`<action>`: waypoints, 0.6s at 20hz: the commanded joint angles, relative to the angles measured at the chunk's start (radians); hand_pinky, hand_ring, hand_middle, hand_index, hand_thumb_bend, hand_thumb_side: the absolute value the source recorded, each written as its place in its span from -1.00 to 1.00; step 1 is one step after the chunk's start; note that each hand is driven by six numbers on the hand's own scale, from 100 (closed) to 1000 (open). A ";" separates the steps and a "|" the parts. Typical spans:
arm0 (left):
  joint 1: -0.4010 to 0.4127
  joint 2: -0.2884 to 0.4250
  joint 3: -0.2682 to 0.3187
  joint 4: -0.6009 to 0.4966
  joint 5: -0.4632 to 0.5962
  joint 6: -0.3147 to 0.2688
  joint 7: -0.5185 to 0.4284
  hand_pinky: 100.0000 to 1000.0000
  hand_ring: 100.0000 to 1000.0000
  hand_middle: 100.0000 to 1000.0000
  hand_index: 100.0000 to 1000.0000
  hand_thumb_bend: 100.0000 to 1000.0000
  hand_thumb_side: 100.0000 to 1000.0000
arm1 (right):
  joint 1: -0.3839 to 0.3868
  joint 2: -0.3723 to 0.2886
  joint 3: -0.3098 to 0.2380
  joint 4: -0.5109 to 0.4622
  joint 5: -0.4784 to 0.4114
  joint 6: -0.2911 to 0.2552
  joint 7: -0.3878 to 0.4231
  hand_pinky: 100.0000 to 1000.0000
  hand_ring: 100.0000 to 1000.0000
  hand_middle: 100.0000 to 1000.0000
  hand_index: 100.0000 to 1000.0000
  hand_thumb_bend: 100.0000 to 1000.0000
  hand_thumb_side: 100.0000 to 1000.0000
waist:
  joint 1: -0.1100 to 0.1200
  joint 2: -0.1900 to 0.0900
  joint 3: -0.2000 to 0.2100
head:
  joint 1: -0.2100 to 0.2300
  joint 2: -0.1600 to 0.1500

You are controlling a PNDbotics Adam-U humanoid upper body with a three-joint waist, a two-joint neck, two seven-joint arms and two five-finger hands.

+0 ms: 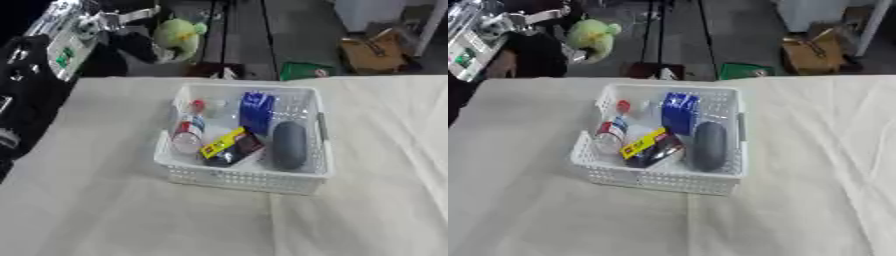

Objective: Pick up objects on the table and place them in the box.

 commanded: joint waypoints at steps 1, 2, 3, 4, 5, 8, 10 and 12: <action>-0.035 -0.011 0.001 0.012 0.014 0.002 0.009 0.13 -0.13 -0.22 0.22 -1.00 0.04 | -0.012 -0.019 0.004 -0.017 -0.009 -0.002 0.006 0.52 0.46 0.16 0.65 -1.00 1.00 | 0.000 -0.021 -0.004 | 0.007 0.003; -0.037 -0.025 0.001 0.022 0.018 0.004 0.009 0.13 -0.12 -0.21 0.23 -1.00 0.05 | -0.014 -0.018 0.005 -0.017 -0.010 -0.002 0.006 0.52 0.46 0.16 0.65 -1.00 1.00 | 0.003 -0.020 -0.008 | 0.010 0.001; -0.040 -0.038 0.001 0.033 0.020 0.005 0.008 0.14 -0.11 -0.19 0.25 -1.00 0.06 | -0.015 -0.018 0.006 -0.017 -0.011 -0.003 0.008 0.52 0.46 0.16 0.65 -1.00 1.00 | 0.005 -0.019 -0.011 | 0.012 0.000; -0.042 -0.050 0.000 0.043 0.021 0.005 0.007 0.15 -0.11 -0.19 0.25 -1.00 0.06 | -0.017 -0.018 0.007 -0.017 -0.012 -0.004 0.008 0.52 0.46 0.16 0.65 -1.00 1.00 | 0.007 -0.018 -0.016 | 0.015 -0.001; -0.043 -0.057 0.000 0.051 0.021 0.004 0.006 0.16 -0.10 -0.18 0.26 -1.00 0.07 | -0.017 -0.018 0.008 -0.017 -0.013 -0.004 0.009 0.52 0.46 0.16 0.65 -1.00 1.00 | 0.008 -0.018 -0.019 | 0.016 -0.002; -0.044 -0.074 0.001 0.071 0.018 0.000 0.001 0.17 -0.08 -0.15 0.28 -0.99 0.10 | -0.020 -0.017 0.008 -0.017 -0.015 -0.006 0.010 0.52 0.46 0.16 0.65 -1.00 1.00 | 0.012 -0.015 -0.027 | 0.019 -0.004; -0.042 -0.087 0.005 0.089 0.027 -0.003 -0.010 0.20 -0.04 -0.09 0.37 -0.96 0.14 | -0.024 -0.017 0.009 -0.017 -0.017 -0.007 0.010 0.52 0.46 0.16 0.65 -1.00 1.00 | 0.015 -0.012 -0.033 | 0.020 -0.007; -0.042 -0.093 0.011 0.104 0.017 -0.005 -0.020 0.20 -0.03 -0.08 0.38 -0.96 0.15 | -0.027 -0.017 0.009 -0.017 -0.018 -0.009 0.010 0.52 0.46 0.16 0.65 -1.00 1.00 | 0.017 -0.010 -0.037 | 0.021 -0.009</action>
